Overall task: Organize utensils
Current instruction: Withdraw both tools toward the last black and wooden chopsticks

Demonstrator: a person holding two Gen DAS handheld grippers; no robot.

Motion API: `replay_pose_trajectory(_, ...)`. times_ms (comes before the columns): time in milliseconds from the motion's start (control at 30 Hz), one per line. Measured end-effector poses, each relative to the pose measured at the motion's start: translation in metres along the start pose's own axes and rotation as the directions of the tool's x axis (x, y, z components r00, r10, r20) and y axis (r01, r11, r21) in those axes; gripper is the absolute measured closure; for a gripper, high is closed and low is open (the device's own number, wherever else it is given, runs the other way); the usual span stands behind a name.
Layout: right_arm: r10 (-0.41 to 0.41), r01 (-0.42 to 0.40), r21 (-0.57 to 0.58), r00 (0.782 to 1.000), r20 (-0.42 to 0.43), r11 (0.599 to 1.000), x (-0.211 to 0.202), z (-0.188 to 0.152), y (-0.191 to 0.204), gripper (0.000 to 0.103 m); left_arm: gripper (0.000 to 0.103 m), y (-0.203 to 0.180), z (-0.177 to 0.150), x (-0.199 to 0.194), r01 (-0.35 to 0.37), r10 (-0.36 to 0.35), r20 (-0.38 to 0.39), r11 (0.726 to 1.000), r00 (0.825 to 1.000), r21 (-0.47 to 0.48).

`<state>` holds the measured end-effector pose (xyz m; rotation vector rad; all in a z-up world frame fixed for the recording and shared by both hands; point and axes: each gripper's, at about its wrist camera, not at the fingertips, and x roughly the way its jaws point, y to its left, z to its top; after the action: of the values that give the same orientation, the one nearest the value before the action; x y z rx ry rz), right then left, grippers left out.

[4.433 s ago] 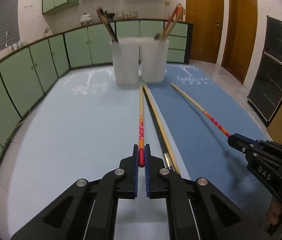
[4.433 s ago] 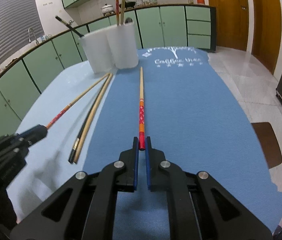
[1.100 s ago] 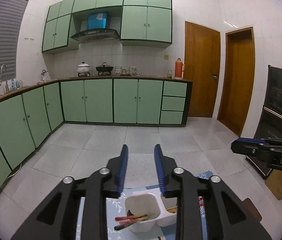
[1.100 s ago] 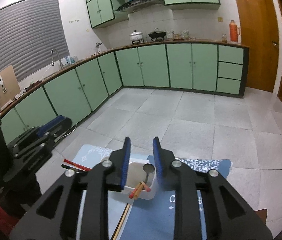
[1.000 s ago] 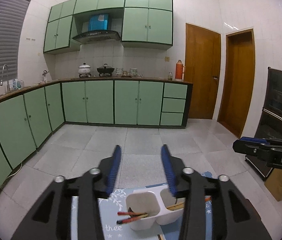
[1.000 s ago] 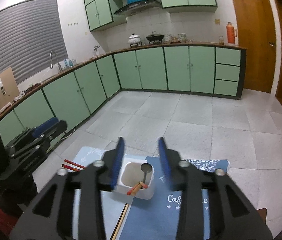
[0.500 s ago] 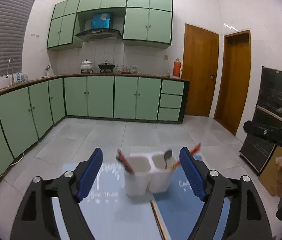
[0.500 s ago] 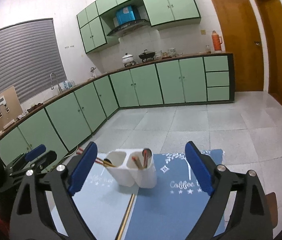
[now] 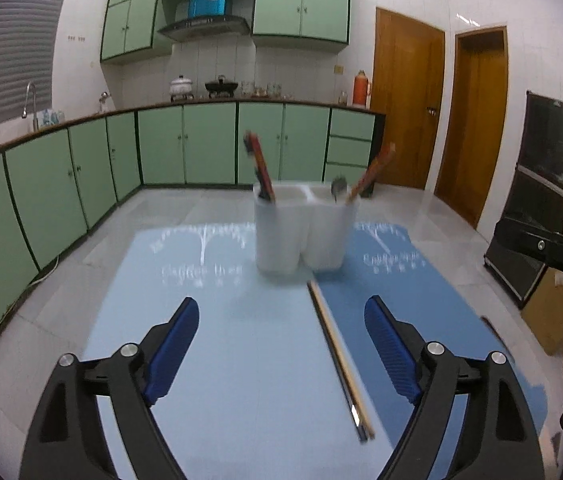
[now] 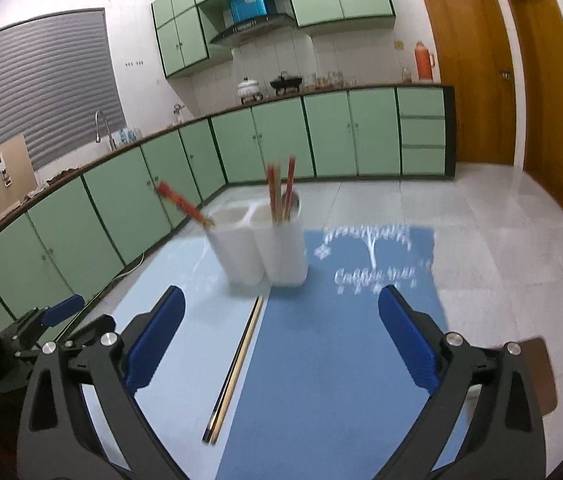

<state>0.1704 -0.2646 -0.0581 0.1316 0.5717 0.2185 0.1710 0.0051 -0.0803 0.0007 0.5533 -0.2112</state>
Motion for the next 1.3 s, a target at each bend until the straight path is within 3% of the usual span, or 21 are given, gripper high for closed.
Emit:
replay_pose_trajectory(367,-0.030,0.026,-0.027,0.991,-0.132,0.999,0.021,-0.083,0.022,0.008,0.020,0.006,-0.058,0.011,-0.028,0.027,-0.132,1.000,0.991,-0.004)
replay_pose_trajectory(567,-0.039,0.028,-0.059,0.980,-0.193,0.998,0.034,-0.113,0.037,0.008,0.020,0.015,-0.073,0.010,-0.045,0.042,-0.168,0.999,0.985,-0.016)
replay_pose_trajectory(700,-0.054,0.033,-0.106,0.978,-0.203,0.994,0.039,-0.124,0.048,0.010,0.020,0.021,-0.077,0.009,-0.053,0.047,-0.177,0.998,0.983,-0.026)
replay_pose_trajectory(800,-0.057,0.026,-0.139,0.973,-0.224,0.990,0.044,-0.131,0.056,0.022,0.020,0.025,-0.079,0.008,-0.060,0.053,-0.180,0.998,0.982,-0.035)
replay_pose_trajectory(1300,-0.121,0.071,-0.190,0.956,-0.267,0.979,0.064,-0.139,0.062,0.031,0.020,0.029,-0.078,0.012,-0.058,0.048,-0.193,0.997,0.980,-0.048)
